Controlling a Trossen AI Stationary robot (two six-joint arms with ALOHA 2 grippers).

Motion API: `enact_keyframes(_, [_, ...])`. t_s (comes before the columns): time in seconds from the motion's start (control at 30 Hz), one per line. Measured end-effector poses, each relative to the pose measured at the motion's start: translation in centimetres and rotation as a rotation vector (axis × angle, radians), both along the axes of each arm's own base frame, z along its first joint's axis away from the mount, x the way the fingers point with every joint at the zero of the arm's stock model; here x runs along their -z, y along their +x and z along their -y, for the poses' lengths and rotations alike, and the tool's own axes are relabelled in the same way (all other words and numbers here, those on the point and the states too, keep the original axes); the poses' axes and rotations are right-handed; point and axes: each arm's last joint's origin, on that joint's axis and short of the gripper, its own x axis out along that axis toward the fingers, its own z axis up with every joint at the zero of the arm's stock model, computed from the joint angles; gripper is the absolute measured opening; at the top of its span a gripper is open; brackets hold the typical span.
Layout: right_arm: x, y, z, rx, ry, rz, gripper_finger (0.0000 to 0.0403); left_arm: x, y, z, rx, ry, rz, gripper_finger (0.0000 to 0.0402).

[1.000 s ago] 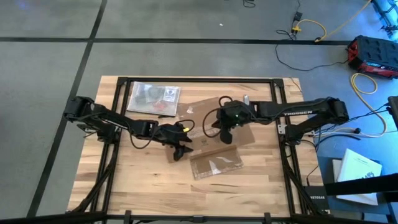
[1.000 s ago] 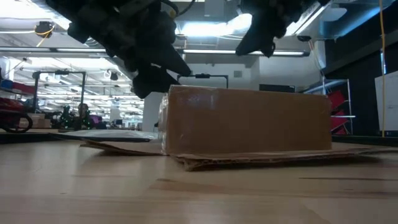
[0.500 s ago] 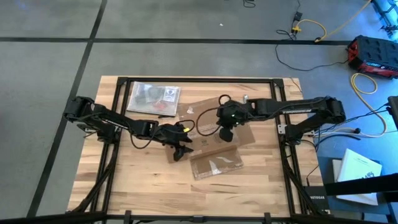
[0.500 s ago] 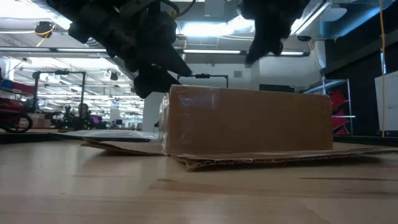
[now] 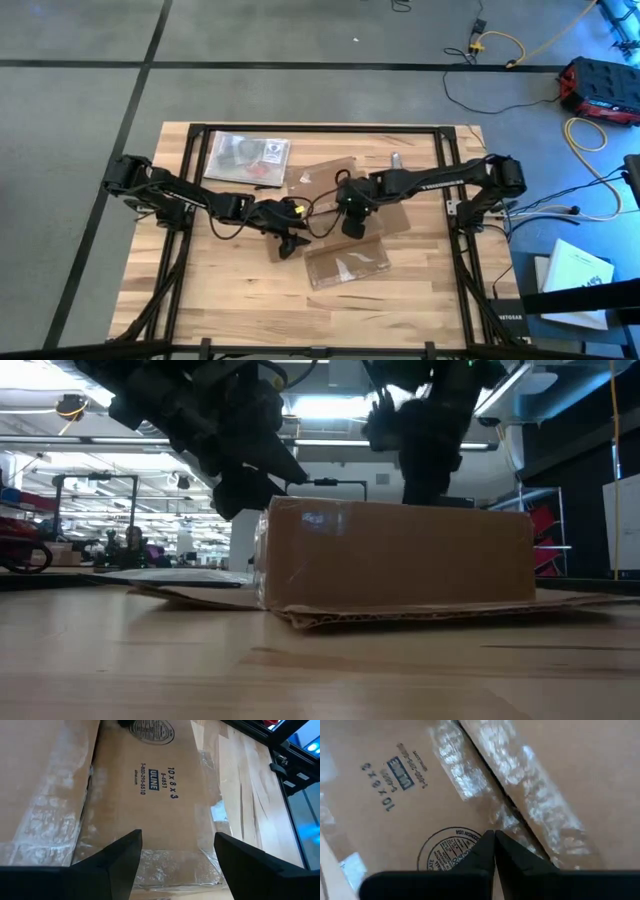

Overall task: Unpack boxes
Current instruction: Break down the box until it is fully flat

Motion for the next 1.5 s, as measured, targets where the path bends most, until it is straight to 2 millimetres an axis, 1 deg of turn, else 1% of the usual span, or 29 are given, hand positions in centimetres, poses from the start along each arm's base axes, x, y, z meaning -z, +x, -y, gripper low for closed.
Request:
enact_keyframes(0.1, [-3.2, -0.1, 0.0, 0.001, -0.006, 0.082, 0.0000, 0.0, 0.0, 0.0, -0.002, -0.003, 0.000, 0.0239])
enact_keyframes(0.17, [-5.9, -0.5, 0.0, 0.001, -0.012, 0.134, 0.0000, 0.0, 0.0, 0.0, 0.001, 0.001, 0.001, 0.0239])
enact_keyframes(0.23, [-8.1, -0.9, -0.1, -0.003, -0.042, 0.175, 0.0000, 0.0, 0.0, 0.0, 0.002, 0.003, 0.001, 0.0239])
enact_keyframes(0.33, [-10.4, -1.5, 0.2, 0.036, -0.146, 0.215, 0.0000, 0.0, 0.0, 0.0, 0.002, 0.003, 0.001, 0.0239])
enact_keyframes(0.4, [-11.3, -1.7, 0.7, 0.052, -0.208, 0.248, 0.0000, 0.0, 0.0, 0.0, 0.002, 0.003, 0.001, 0.0239])
enact_keyframes(0.43, [-11.3, -1.7, 1.1, 0.060, -0.233, 0.247, 0.0000, 0.0, 0.0, 0.0, 0.003, 0.003, 0.000, 0.0239])
enact_keyframes(0.5, [-10.4, -1.5, 2.0, 0.087, -0.263, 0.213, 0.0000, 0.0, 0.0, 0.0, 0.001, 0.004, 0.001, 0.0239])
enact_keyframes(0.6, [-7.8, -1.6, 3.3, 0.131, -0.259, 0.129, 0.0000, 0.0, 0.0, 0.0, 0.001, 0.003, 0.001, 0.0239])
enact_keyframes(0.73, [-3.9, -2.7, 4.7, 0.215, -0.154, 0.024, 0.0000, 0.0, 0.0, 0.0, -0.003, -0.004, 0.000, 0.0239])
enact_keyframes(0.93, [1.2, -4.2, 5.2, 0.293, 0.043, 0.005, 0.0000, 0.0, 0.0, 0.0, -0.009, -0.012, 0.000, 0.0239])
enact_keyframes(1.03, [2.3, -4.6, 5.1, 0.325, 0.060, 0.006, 0.0000, 0.0, 0.0, 0.1, -0.007, -0.015, 0.000, 0.0239])
enact_keyframes(1.1, [2.3, -4.6, 5.0, 0.324, 0.072, 0.000, 0.0000, 0.0, 0.0, 0.1, -0.006, -0.016, 0.003, 0.0239])
enact_keyframes(1.2, [1.4, -4.3, 5.0, 0.318, 0.085, -0.006, 0.0000, 0.0, 0.0, 0.1, -0.005, -0.017, 0.004, 0.0239])
enact_keyframes(1.3, [-0.7, -3.7, 5.0, 0.306, 0.090, 0.027, 0.0000, 0.0, 0.0, 0.1, -0.005, -0.017, 0.004, 0.0239])
enact_keyframes(1.43, [-5.0, -2.9, 5.1, 0.267, 0.068, 0.121, 0.0000, 0.0, 0.0, 0.1, -0.006, -0.018, 0.007, 0.0239])
enact_keyframes(1.5, [-6.5, -2.8, 4.8, 0.249, 0.047, 0.147, 0.0000, 0.0, 0.0, 0.1, -0.007, -0.018, 0.006, 0.0239])
